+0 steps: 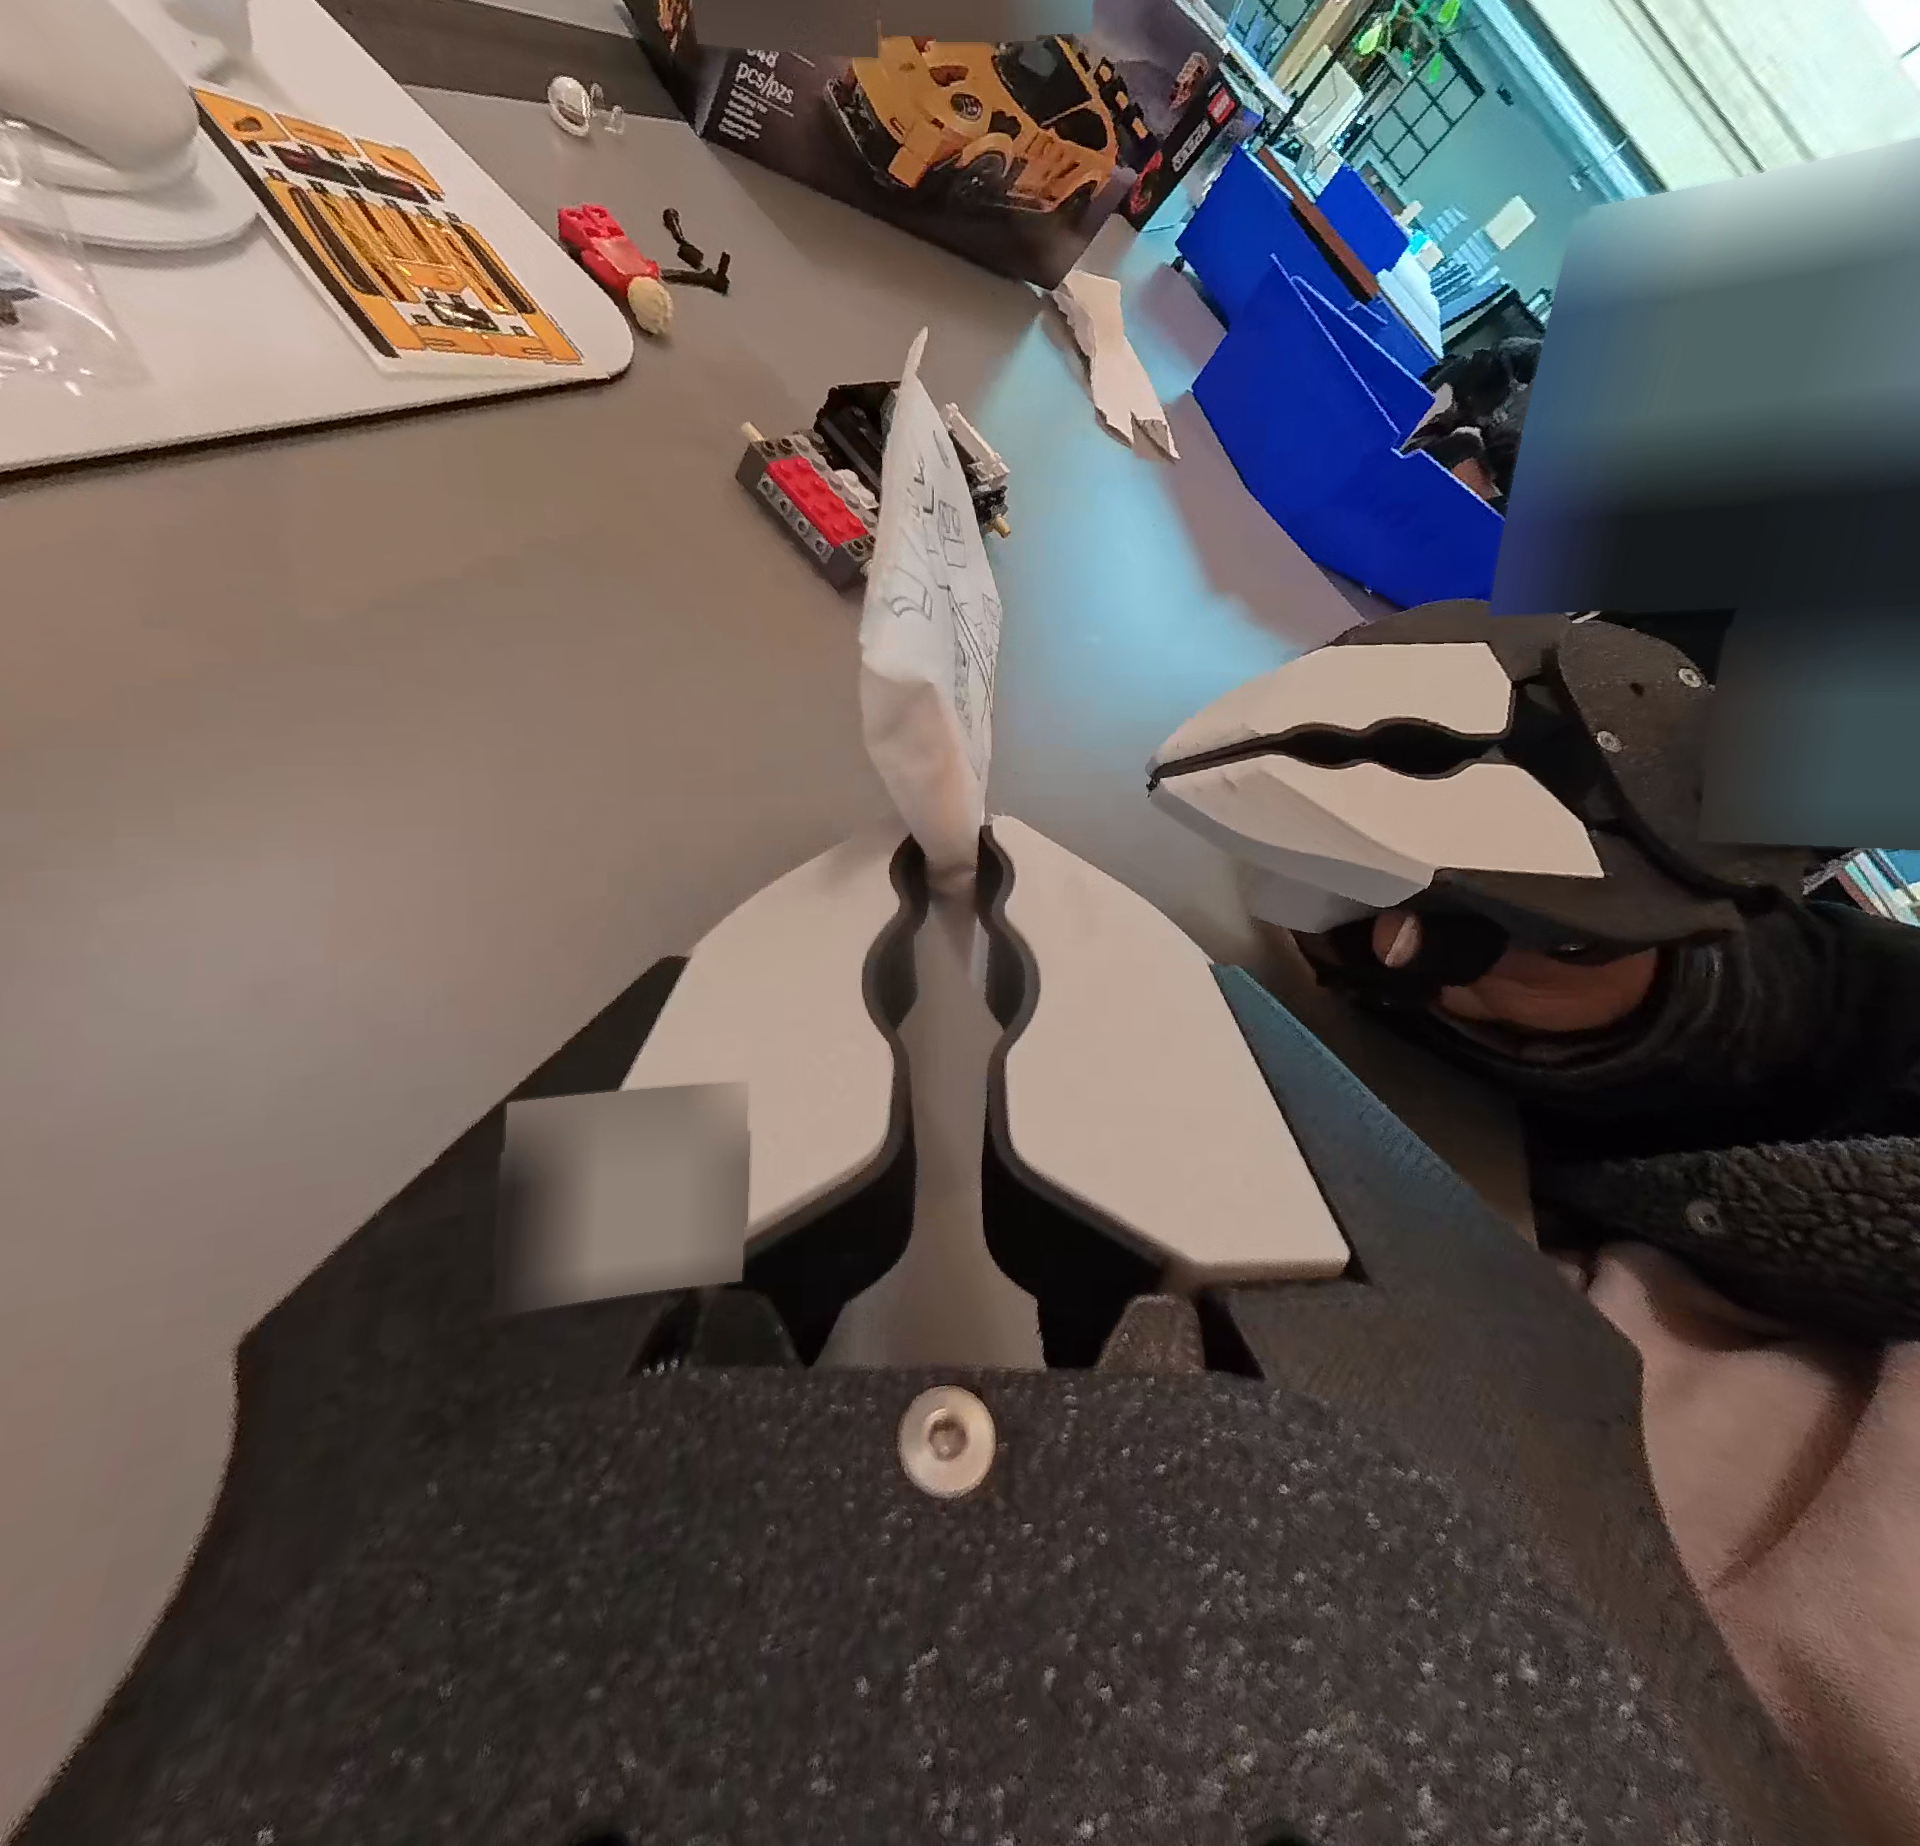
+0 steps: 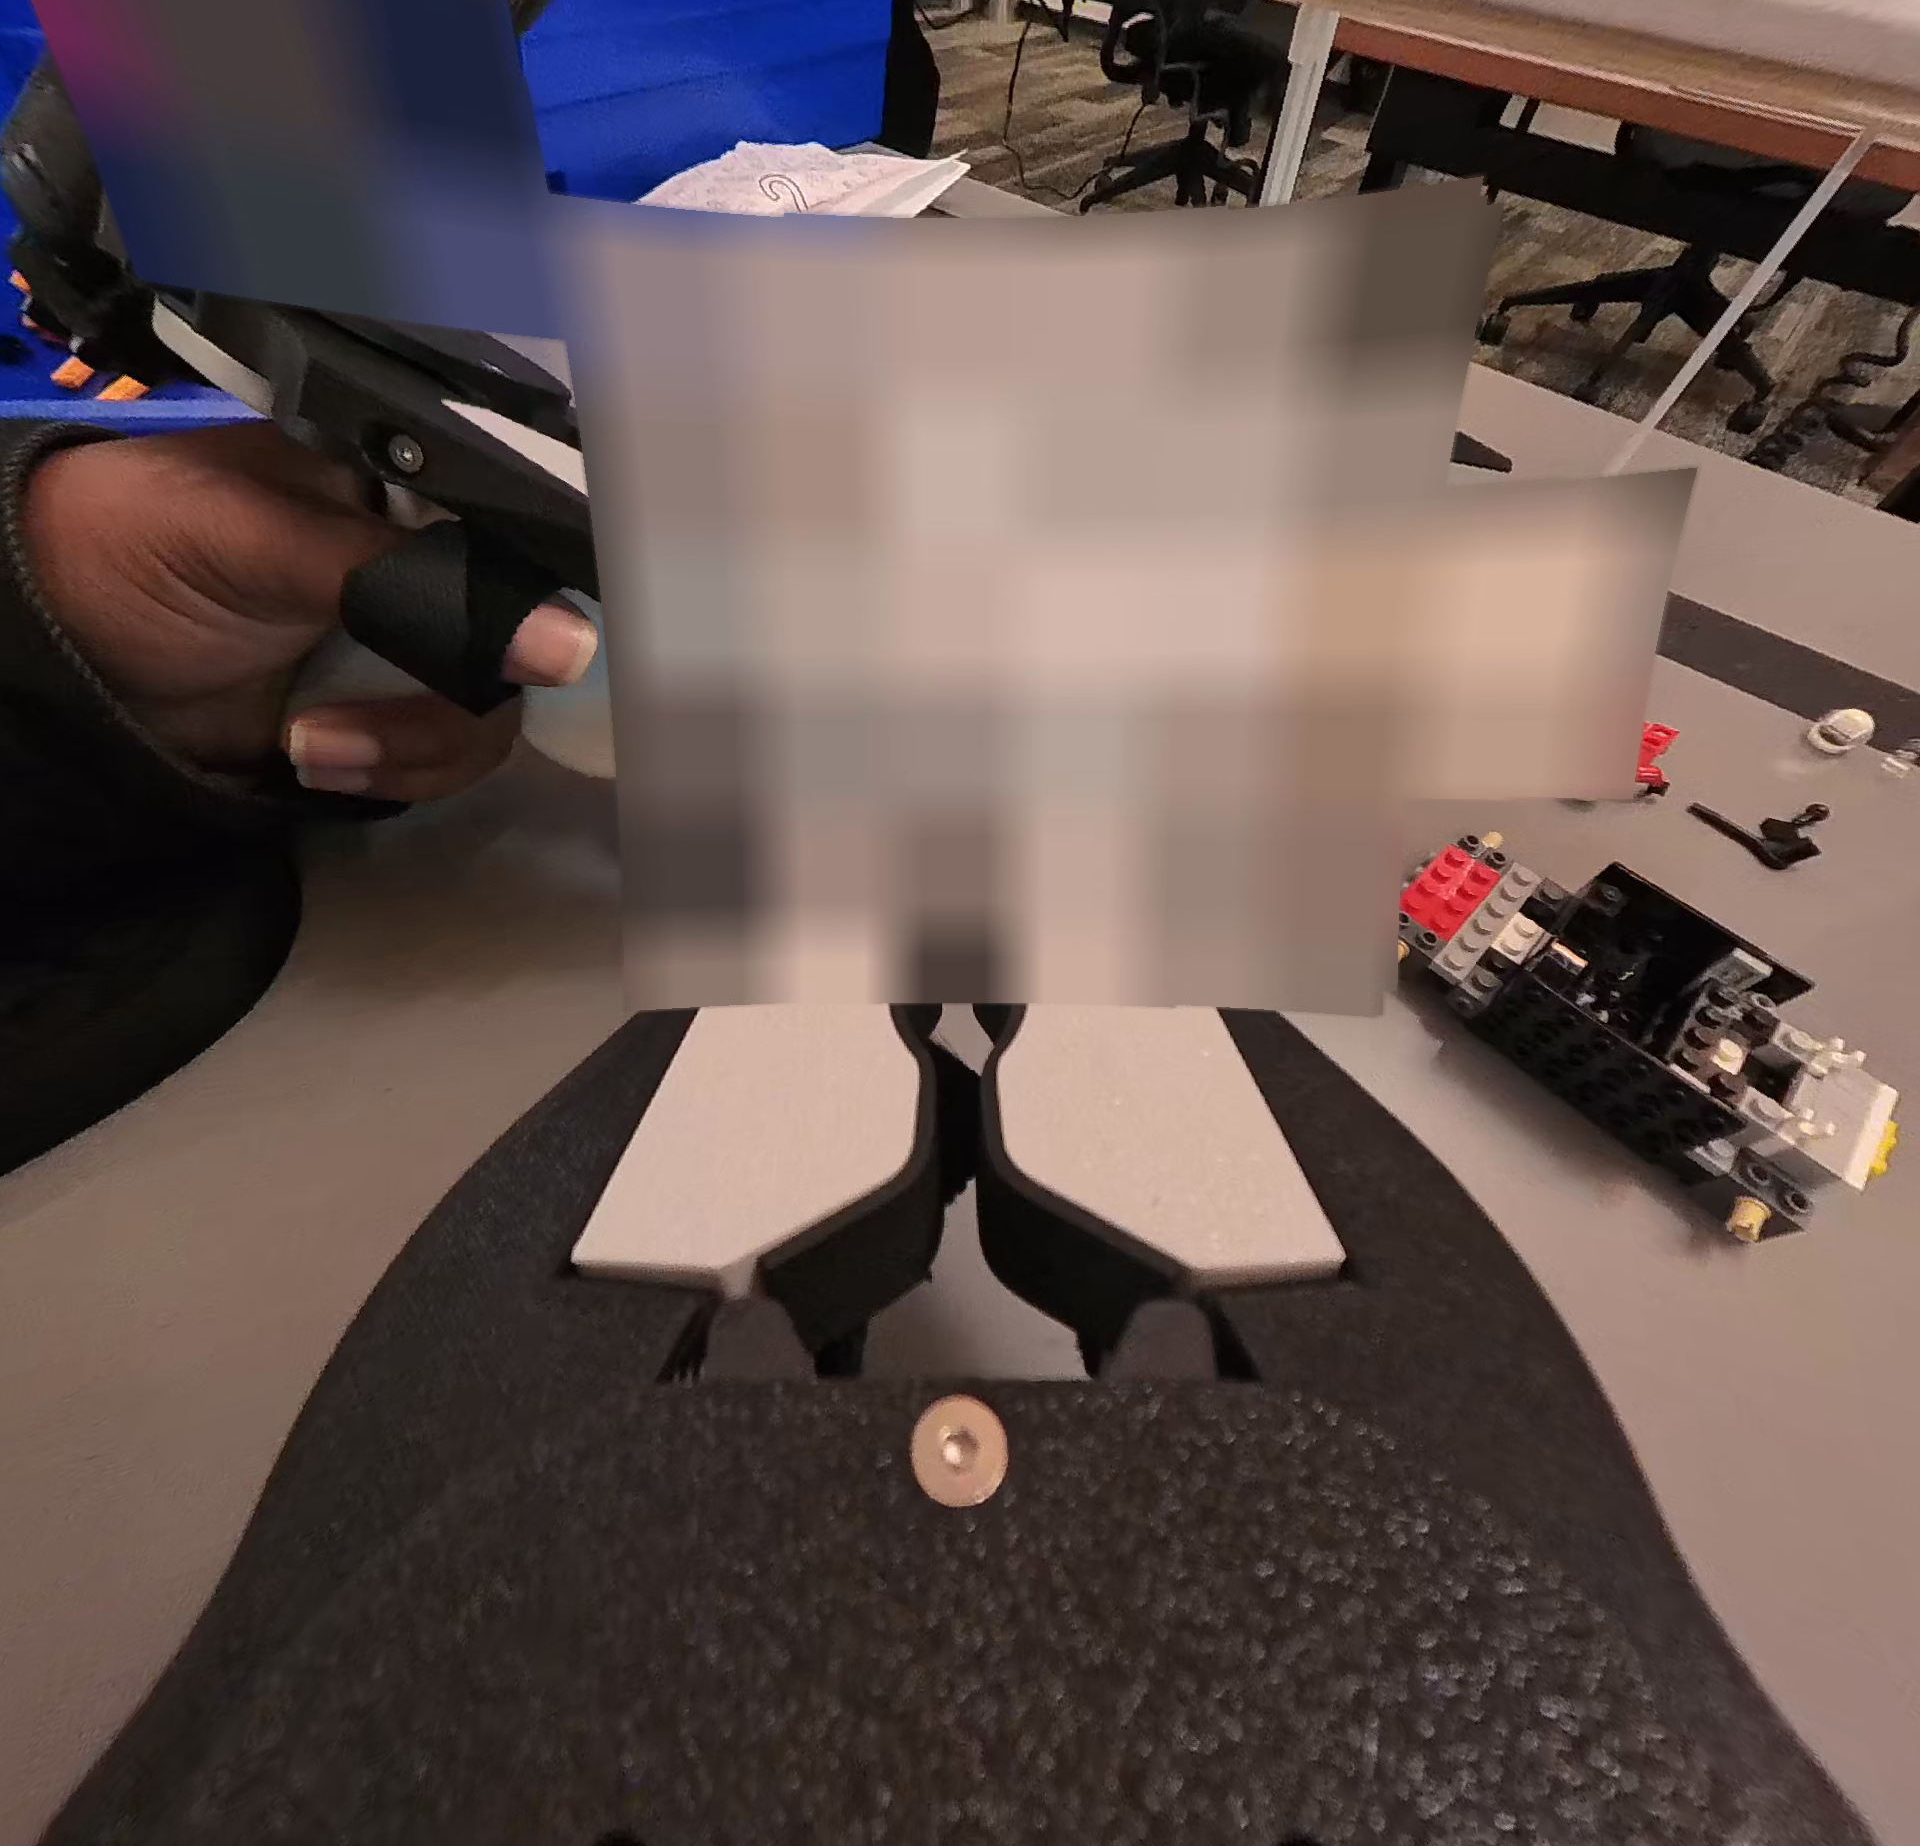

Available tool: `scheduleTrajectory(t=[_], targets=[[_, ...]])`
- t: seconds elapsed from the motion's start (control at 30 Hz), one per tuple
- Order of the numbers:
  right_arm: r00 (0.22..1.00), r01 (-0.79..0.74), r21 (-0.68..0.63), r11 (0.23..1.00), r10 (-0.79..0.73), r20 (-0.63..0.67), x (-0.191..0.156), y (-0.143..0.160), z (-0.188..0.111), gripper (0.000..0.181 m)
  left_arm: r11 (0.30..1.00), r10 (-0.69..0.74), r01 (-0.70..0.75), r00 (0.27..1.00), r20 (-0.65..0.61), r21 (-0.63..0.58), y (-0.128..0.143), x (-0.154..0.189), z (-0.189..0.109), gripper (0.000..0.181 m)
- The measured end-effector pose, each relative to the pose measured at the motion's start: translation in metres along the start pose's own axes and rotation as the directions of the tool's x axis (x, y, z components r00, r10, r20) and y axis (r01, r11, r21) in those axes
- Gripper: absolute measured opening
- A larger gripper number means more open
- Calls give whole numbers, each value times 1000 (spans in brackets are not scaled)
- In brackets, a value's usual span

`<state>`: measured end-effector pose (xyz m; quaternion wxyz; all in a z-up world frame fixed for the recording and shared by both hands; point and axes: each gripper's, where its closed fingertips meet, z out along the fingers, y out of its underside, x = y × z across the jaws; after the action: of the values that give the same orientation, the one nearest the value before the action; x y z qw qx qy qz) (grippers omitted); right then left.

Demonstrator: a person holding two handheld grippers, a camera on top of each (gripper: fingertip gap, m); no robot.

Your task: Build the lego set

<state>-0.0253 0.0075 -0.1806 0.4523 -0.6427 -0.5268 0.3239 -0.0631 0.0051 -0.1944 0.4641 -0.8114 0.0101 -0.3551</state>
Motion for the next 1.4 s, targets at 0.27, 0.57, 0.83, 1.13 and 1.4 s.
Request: scheduleTrajectory(t=[0.27, 0.57, 0.83, 1.13, 1.4], targets=[[1000, 18, 0, 1000, -18, 9, -1, 0, 0, 0, 1000, 1, -1, 1000, -24, -25, 4, 3, 3, 8], [998, 49, 103, 993, -45, -44, 37, -28, -17, 15, 993, 103, -109, 986, -131, -40, 7, 22, -1, 8], [831, 71, 96, 993, -112, 545, 20, -58, -40, 40, 955, 269, -293, 918, -293, -42, 17, 58, -3, 8], [759, 49, 126, 991, -119, 640, 15, -30, -30, 0, 952, 244, -289, 915, -321, -98, 28, 56, -3, 8], [674, 126, 99, 987, -158, 721, -4, -25, -48, 0, 917, 393, -398, 891, -227, 26, -9, 64, -21, 45]])
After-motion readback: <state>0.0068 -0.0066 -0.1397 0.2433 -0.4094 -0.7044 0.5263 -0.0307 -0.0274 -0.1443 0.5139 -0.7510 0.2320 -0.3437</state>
